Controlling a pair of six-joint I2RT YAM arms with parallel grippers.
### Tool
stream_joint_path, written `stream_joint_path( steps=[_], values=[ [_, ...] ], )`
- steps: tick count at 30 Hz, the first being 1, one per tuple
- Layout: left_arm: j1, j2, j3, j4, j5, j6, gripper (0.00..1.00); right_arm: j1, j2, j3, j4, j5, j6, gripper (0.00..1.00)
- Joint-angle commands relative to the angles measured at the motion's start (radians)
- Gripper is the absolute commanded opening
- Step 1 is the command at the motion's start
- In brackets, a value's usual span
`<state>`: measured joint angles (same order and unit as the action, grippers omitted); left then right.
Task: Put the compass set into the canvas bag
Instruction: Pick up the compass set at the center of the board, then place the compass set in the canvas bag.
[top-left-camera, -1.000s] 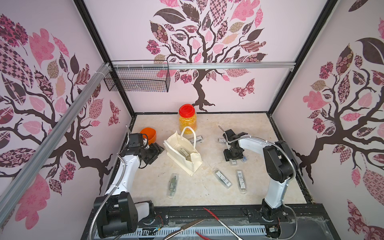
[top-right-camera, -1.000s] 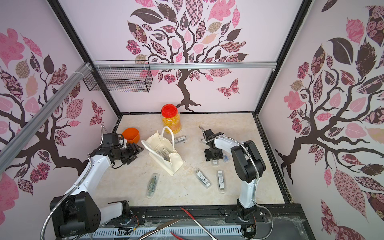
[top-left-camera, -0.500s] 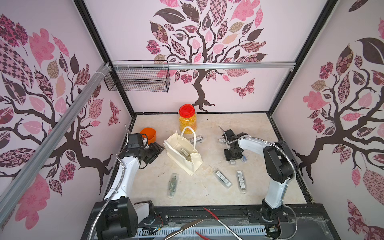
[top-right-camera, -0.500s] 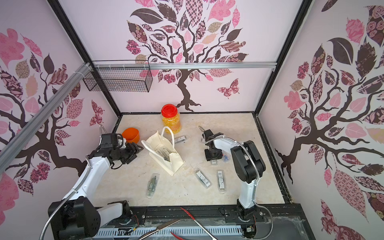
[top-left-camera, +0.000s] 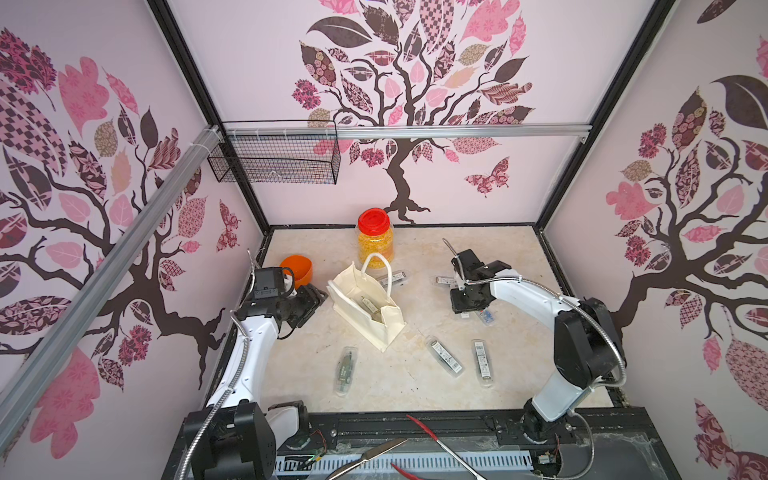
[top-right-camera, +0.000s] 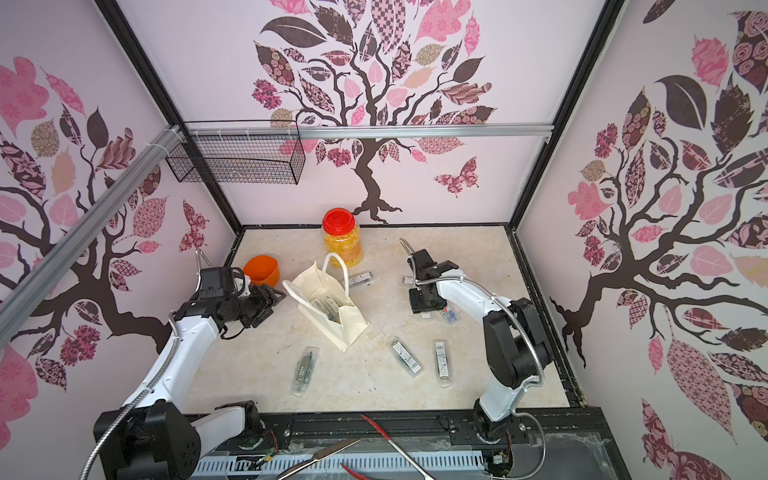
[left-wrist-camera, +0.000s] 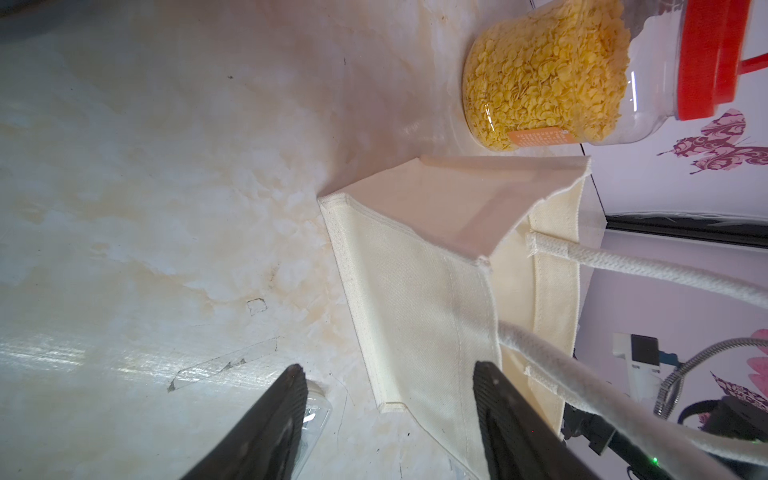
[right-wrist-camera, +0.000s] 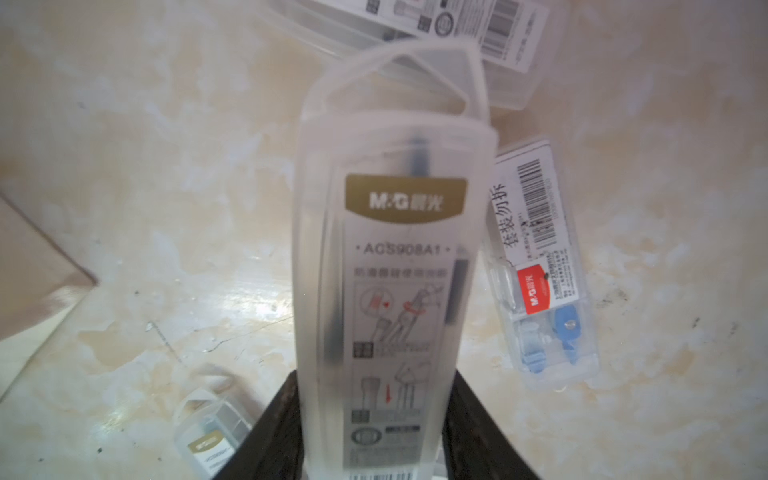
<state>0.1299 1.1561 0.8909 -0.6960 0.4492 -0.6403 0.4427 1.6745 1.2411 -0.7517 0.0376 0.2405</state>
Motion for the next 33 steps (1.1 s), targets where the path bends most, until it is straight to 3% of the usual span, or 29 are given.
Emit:
stream_joint_path(
  steps=[1, 5, 9, 15, 26, 33],
  values=[
    [-0.004, -0.017, 0.027, 0.011, -0.009, -0.007, 0.68, 0.007, -0.097, 0.095, -0.054, -0.02, -0.003, 0.47],
    [-0.004, -0.016, 0.033, 0.01, -0.007, -0.006, 0.68, 0.04, -0.151, 0.213, -0.086, -0.045, -0.022, 0.47],
    [-0.004, -0.016, 0.037, 0.011, -0.006, -0.007, 0.68, 0.132, -0.176, 0.347, -0.087, 0.017, -0.056, 0.47],
    [-0.007, -0.006, 0.042, 0.011, -0.004, -0.012, 0.68, 0.27, -0.167, 0.499, -0.008, 0.0, -0.088, 0.46],
    [-0.017, -0.003, 0.036, 0.014, -0.018, -0.019, 0.68, 0.522, 0.145, 0.778, -0.038, 0.052, -0.193, 0.47],
    [-0.017, -0.012, 0.029, 0.01, -0.027, -0.007, 0.68, 0.538, 0.274, 0.785, -0.036, 0.068, -0.195, 0.47]
  ],
)
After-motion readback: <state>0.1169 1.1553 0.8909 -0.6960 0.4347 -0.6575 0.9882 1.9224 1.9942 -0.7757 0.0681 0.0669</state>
